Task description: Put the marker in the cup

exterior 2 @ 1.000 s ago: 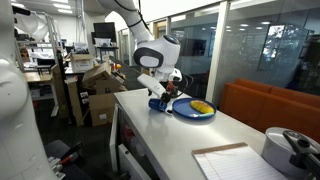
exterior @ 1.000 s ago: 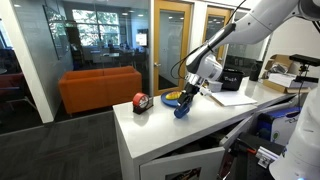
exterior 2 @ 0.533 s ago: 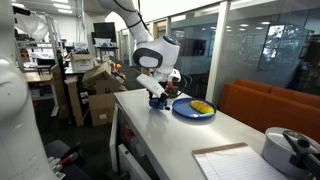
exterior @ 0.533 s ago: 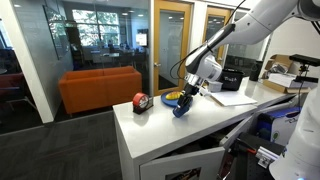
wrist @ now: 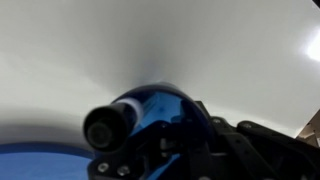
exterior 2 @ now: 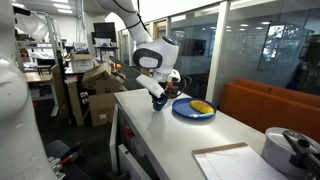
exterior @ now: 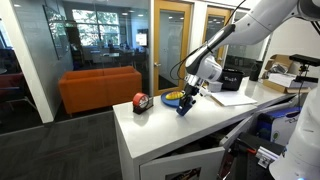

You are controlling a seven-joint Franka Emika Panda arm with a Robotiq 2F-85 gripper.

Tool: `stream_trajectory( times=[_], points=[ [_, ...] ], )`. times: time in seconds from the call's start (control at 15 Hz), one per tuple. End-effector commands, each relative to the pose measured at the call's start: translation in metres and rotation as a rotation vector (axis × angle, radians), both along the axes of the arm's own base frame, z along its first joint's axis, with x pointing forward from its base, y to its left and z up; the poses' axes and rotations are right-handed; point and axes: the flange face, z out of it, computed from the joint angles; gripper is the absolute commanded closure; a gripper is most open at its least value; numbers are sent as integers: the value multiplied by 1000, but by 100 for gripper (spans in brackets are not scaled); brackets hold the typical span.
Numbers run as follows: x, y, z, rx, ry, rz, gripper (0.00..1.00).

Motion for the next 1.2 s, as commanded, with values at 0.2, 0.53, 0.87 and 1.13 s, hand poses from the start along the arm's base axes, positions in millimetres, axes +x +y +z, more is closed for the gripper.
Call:
stream_trajectory(
  times=[0.2,0.53,0.87,1.13],
  points=[
    [-4,-8,13,-198,-38,-54,99],
    [-16,-45,18,-393,-69,-135,99],
    [-31,-106,22,-530,80,-244,99],
    [-37,-113,31,-527,254,-307,99]
  ],
)
